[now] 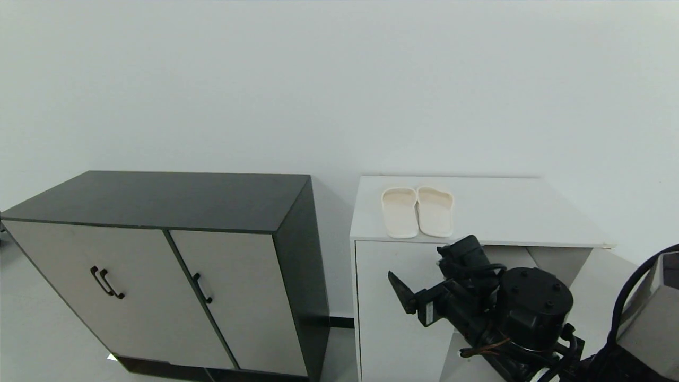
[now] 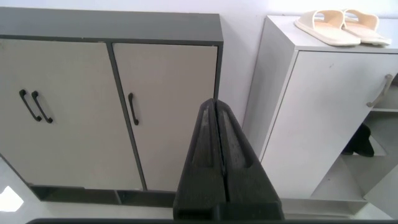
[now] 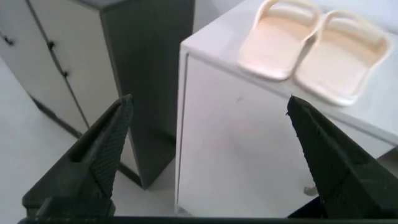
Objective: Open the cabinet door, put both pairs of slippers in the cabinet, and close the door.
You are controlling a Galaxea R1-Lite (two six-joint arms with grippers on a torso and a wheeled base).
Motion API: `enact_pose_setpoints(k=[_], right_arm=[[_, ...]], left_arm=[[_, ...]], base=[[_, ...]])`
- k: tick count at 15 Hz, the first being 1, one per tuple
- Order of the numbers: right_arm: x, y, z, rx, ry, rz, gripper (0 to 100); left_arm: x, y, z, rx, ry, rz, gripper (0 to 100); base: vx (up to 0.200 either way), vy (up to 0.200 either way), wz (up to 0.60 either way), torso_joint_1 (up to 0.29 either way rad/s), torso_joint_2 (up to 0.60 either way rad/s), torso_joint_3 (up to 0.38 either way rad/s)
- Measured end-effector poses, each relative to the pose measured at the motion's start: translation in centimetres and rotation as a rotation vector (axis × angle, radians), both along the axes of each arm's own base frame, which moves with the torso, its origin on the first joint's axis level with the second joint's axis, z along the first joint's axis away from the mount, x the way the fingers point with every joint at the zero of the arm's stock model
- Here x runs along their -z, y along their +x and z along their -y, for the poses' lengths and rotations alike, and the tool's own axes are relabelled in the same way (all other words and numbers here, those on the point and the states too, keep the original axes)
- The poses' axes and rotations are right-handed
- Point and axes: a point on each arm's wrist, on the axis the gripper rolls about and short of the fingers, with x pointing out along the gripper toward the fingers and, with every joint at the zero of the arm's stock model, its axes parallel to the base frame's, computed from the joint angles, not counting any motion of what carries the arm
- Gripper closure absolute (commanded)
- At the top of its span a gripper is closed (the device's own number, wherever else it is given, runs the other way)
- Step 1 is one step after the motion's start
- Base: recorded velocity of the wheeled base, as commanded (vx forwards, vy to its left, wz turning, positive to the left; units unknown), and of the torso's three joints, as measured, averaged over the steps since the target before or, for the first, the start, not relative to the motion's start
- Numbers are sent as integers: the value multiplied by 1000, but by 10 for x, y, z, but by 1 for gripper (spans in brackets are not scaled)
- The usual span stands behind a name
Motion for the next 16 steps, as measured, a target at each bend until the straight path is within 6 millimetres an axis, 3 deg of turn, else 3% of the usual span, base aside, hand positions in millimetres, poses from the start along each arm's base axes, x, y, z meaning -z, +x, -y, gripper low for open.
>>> enact_pose_setpoints(k=[11, 16], right_arm=[[6, 1, 6, -6, -32, 19, 0], [-4, 6, 3, 15, 4, 0, 0]], left_arm=[[0, 0, 0, 0, 0, 0, 100], [0, 0, 0, 0, 1, 0, 100]], base=[[0, 0, -55, -23, 50, 25], [200, 0, 0, -3, 3, 5]])
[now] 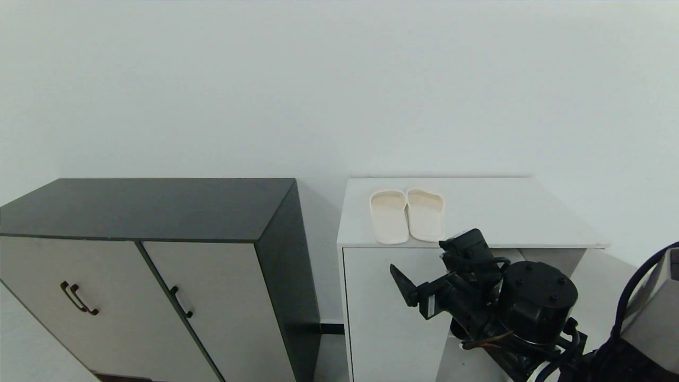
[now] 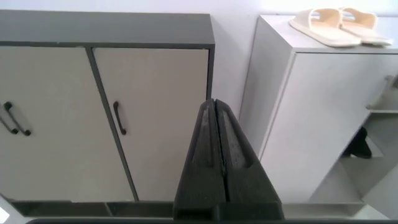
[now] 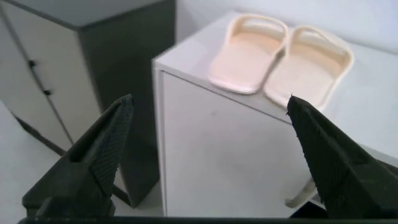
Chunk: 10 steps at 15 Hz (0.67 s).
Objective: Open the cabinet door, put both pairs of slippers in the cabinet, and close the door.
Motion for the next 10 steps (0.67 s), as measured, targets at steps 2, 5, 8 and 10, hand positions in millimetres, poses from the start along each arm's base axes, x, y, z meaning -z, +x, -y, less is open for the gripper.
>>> enact_pose_setpoints(k=[2, 5, 8, 10], right_arm=[[-5, 1, 0, 31, 10, -24, 0], [-12, 6, -4, 80, 14, -61, 0], [-18, 17, -15, 152, -1, -149, 0], [-28, 27, -25, 212, 5, -208, 0]], left_arm=[[0, 0, 0, 0, 0, 0, 100], [0, 0, 0, 0, -1, 0, 100], [0, 0, 0, 0, -1, -1, 100], [0, 0, 0, 0, -1, 0, 100]], base=[[200, 0, 0, 7, 7, 5], [133, 0, 0, 2, 3, 2], [0, 0, 0, 0, 0, 0], [0, 0, 0, 0, 0, 0]])
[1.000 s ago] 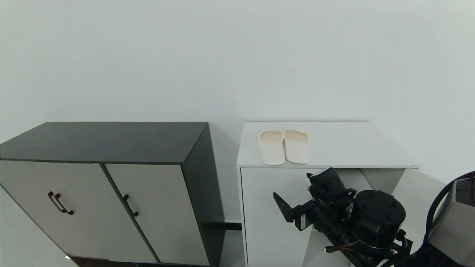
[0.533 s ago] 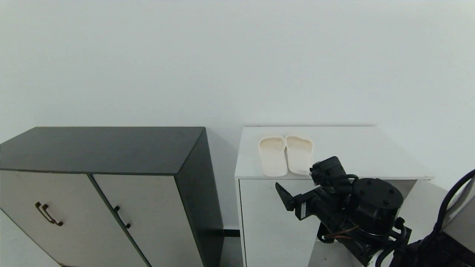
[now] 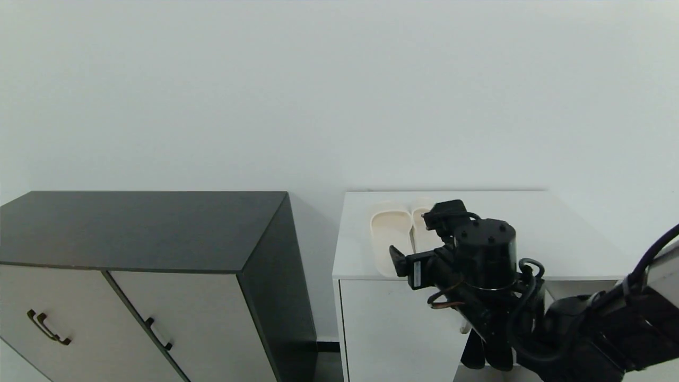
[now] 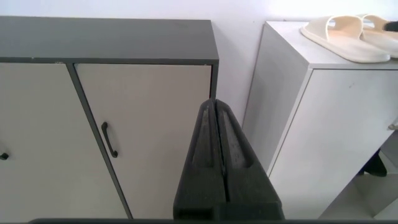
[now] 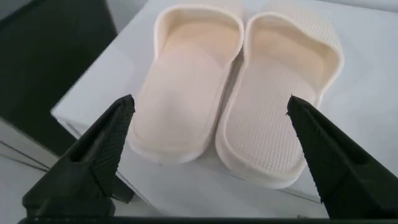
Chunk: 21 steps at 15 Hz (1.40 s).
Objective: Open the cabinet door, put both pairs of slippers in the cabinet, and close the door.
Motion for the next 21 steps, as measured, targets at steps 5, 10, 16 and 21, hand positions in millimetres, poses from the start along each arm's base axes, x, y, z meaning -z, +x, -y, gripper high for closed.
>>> enact_pose_setpoints(k=[5, 10, 16, 21], right_arm=[[-26, 32, -19, 97, 49, -44, 0], [-1, 71, -11, 186, 36, -71, 0], [14, 99, -20, 208, 37, -64, 0], [25, 121, -28, 222, 49, -49, 0]], left_arm=[[0, 0, 0, 0, 0, 0, 100], [0, 0, 0, 0, 0, 0, 100], [0, 0, 0, 0, 0, 0, 100], [0, 0, 0, 0, 0, 0, 100]], base=[[0, 0, 0, 0, 0, 0], [0, 0, 0, 0, 0, 0], [0, 0, 0, 0, 0, 0], [0, 0, 0, 0, 0, 0]])
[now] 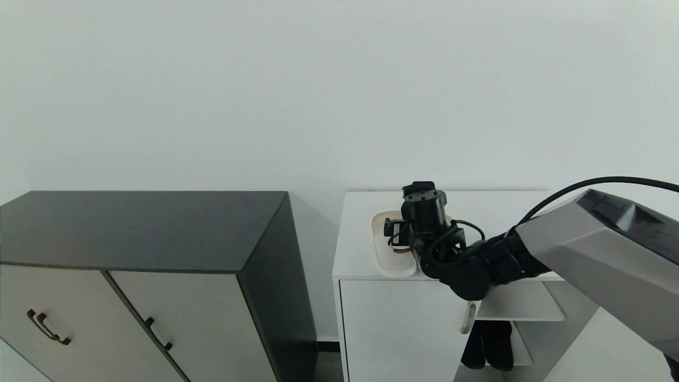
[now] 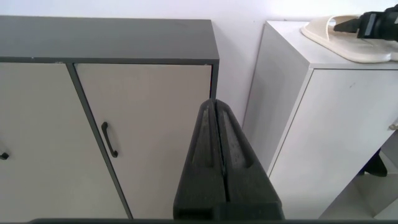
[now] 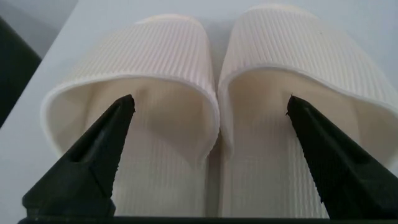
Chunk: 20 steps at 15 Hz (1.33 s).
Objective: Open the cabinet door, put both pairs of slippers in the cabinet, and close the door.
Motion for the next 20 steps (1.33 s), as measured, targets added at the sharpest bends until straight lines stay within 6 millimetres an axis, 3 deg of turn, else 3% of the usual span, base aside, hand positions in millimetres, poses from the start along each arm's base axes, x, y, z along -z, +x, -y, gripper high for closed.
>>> enact_pose_setpoints(k=[1, 6, 10, 13, 18, 20], right_arm=[[2, 3, -1, 3, 0, 1, 100], [3, 15, -5, 6, -5, 25, 100], [-7, 7, -1, -3, -19, 28, 100], [-21, -33, 5, -90, -25, -3, 100], [-47, -143, 33, -323, -18, -45, 100], [-55, -171, 43, -382, 14, -44, 100]], left_arm=[[0, 0, 0, 0, 0, 0, 100], [0, 0, 0, 0, 0, 0, 100], [0, 0, 0, 0, 0, 0, 100], [0, 0, 0, 0, 0, 0, 100], [0, 0, 0, 1, 2, 0, 100], [0, 0, 0, 1, 1, 0, 100]], base=[[0, 0, 0, 0, 0, 0], [0, 0, 0, 0, 0, 0], [0, 0, 0, 0, 0, 0], [0, 0, 0, 0, 0, 0], [-80, 0, 0, 1, 1, 1], [-200, 0, 0, 12, 7, 5]])
